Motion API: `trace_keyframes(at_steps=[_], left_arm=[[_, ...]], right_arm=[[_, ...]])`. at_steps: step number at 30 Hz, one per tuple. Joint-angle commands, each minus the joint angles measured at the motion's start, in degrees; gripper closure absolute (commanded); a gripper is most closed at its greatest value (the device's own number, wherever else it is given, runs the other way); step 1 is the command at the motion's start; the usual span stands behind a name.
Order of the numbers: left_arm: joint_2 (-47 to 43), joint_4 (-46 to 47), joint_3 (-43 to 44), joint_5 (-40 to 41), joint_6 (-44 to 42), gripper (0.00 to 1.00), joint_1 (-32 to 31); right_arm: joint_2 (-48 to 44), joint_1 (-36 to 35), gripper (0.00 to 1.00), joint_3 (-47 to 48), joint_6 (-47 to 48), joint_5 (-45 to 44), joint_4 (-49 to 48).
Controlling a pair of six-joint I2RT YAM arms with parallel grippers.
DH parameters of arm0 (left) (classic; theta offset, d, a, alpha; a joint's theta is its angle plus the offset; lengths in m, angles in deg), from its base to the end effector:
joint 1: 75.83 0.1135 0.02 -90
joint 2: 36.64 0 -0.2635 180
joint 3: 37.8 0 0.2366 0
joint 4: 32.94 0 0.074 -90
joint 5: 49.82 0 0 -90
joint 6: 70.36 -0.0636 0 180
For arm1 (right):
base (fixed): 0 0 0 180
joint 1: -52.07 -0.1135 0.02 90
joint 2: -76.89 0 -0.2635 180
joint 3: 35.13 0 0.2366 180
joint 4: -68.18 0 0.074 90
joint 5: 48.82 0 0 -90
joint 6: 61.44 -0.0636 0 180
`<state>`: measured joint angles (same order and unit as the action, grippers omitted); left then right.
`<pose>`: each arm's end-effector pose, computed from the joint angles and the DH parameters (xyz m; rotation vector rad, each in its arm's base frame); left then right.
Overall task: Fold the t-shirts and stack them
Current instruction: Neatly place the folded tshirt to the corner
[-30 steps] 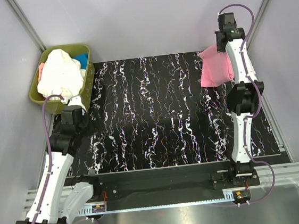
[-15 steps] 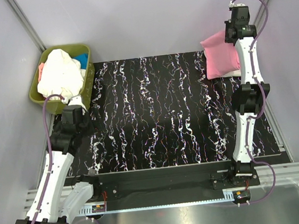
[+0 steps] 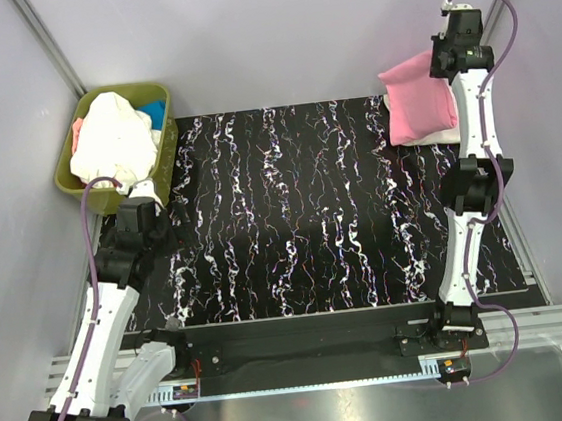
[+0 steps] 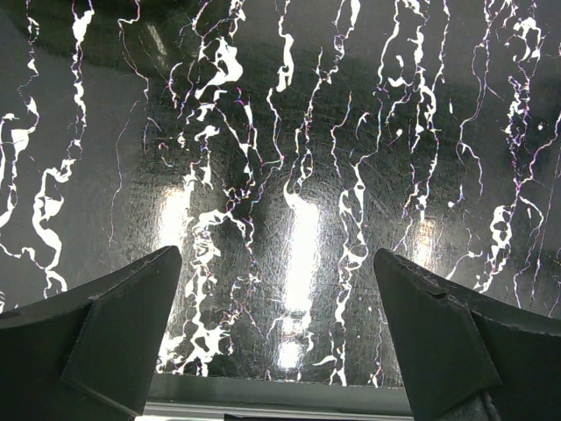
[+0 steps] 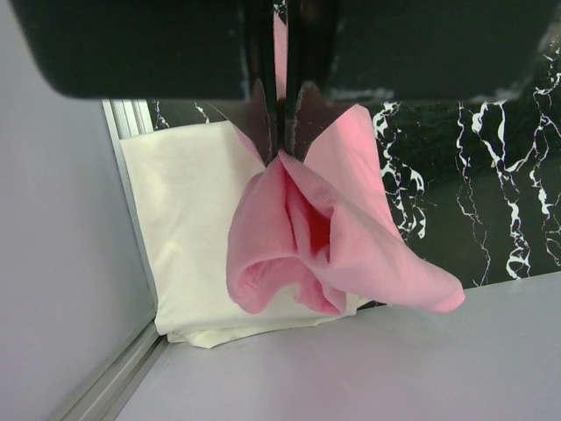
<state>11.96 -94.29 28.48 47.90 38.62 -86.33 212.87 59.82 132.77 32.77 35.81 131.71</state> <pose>0.1690 -0.0226 0.2884 -0.2389 2.3143 -0.1014 0.5216 -0.0770 0.3497 0.1214 2.1244 -0.2230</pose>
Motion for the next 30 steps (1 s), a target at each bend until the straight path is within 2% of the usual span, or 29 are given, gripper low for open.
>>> trace_keyframes(at_steps=[1, 15, 19, 30], left_arm=[[0.3, 2.2, -0.1, 0.3, -0.7, 0.01, 0.3], [0.8, 2.3, -0.1, 0.4, -0.7, 0.01, 0.3], [1.1, 2.3, -0.1, 0.3, -0.7, 0.01, 0.3], [2.1, 2.0, 0.0, 0.5, -0.5, 0.01, 0.2]], right_arm=[[-3.2, 0.6, 1.00, 3.3, -0.5, 1.7, -4.5], [-1.8, 3.7, 1.00, 4.5, -1.6, 5.0, -6.3], [0.9, 5.3, 1.00, 5.0, -2.1, 9.0, -7.3], [9.9, 6.7, 1.00, 1.7, -1.1, 12.4, -13.3]])
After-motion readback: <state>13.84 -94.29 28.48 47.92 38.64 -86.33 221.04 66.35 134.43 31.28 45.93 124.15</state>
